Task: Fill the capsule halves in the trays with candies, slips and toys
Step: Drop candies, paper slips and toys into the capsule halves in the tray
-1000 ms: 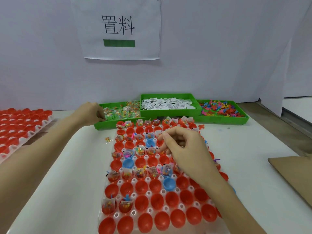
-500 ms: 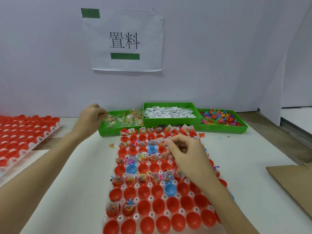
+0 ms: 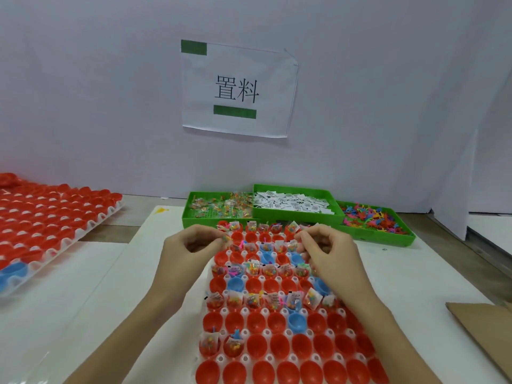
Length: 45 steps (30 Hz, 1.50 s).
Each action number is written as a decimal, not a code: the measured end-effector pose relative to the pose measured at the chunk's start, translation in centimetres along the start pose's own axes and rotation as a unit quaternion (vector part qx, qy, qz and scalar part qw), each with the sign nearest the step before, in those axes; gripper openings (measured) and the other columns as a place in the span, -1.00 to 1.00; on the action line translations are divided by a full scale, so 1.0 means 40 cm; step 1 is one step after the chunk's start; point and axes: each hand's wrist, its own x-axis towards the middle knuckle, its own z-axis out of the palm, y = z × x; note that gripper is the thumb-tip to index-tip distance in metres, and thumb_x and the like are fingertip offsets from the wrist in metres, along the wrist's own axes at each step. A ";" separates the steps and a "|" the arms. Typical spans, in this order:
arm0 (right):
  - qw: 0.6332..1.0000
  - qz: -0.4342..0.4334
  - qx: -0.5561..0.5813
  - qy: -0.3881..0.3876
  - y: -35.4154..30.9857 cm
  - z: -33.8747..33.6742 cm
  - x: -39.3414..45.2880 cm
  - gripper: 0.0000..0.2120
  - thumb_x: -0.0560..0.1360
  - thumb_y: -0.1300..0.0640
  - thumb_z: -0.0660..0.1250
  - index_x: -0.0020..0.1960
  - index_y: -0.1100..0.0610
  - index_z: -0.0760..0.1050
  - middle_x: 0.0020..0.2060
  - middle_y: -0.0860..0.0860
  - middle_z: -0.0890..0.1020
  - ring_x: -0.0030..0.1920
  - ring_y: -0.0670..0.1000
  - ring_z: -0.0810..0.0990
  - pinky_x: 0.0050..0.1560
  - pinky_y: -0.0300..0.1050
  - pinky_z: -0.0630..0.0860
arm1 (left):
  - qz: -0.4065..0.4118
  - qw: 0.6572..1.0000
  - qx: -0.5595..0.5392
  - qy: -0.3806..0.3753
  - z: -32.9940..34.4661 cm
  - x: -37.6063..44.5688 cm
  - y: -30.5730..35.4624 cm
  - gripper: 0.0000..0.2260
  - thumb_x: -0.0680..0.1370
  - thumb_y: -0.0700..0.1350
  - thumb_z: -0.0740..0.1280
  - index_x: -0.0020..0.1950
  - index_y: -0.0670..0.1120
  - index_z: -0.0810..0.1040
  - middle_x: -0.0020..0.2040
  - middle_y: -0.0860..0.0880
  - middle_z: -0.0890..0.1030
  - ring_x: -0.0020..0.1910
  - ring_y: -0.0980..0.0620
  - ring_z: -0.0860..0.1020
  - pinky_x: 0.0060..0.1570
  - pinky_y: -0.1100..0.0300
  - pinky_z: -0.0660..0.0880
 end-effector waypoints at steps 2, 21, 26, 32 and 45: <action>0.999 -0.012 -0.030 -0.004 -0.019 0.004 0.039 -0.89 0.61 0.16 0.36 -0.02 0.03 0.66 -0.28 -0.08 0.71 -0.25 -0.14 0.68 -0.20 -0.26 0.60 | 0.005 1.000 -0.006 -0.014 0.002 -0.009 0.008 -0.89 0.50 -0.23 0.52 -0.08 -0.01 0.73 -0.11 0.03 0.74 -0.06 0.11 0.69 -0.10 0.39 0.59; 0.947 0.143 -0.275 -0.084 0.038 0.230 0.471 -0.50 0.46 -0.05 0.52 0.23 0.29 0.59 0.19 0.15 0.66 0.19 0.10 0.63 0.00 -0.14 0.49 | -0.082 0.960 -0.251 -0.096 -0.023 -0.032 0.043 -0.77 0.35 -0.07 0.55 -0.03 -0.10 0.74 -0.03 -0.10 0.73 0.03 -0.04 0.71 0.00 0.31 0.60; 0.951 0.144 -0.268 -0.056 0.052 0.226 0.492 -0.59 0.50 0.05 0.52 0.19 0.32 0.59 0.11 0.17 0.67 0.14 0.12 0.65 0.06 -0.08 0.58 | -0.085 0.960 -0.246 -0.104 -0.025 -0.028 0.041 -0.74 0.33 -0.04 0.56 -0.02 -0.09 0.74 -0.03 -0.11 0.73 0.01 -0.03 0.71 -0.01 0.32 0.59; 0.953 0.113 -0.276 -0.053 0.057 0.195 0.485 -0.71 0.56 0.08 0.45 0.00 0.35 0.68 -0.25 0.11 0.59 -0.22 0.02 0.52 -0.24 -0.15 0.40 | -0.096 0.965 -0.213 -0.120 -0.017 -0.037 0.036 -0.78 0.34 -0.01 0.54 -0.05 -0.04 0.75 -0.05 -0.08 0.74 0.00 0.00 0.71 -0.05 0.33 0.60; 0.941 0.059 -0.300 -0.143 0.055 0.117 0.495 -0.65 0.69 0.14 0.22 0.19 0.43 0.58 0.16 0.33 0.65 -0.24 0.09 0.56 -0.12 -0.09 0.52 | -0.092 0.972 -0.176 -0.125 -0.016 -0.038 0.032 -0.78 0.34 0.01 0.55 -0.05 -0.02 0.75 -0.05 -0.07 0.74 0.00 -0.01 0.71 -0.02 0.28 0.62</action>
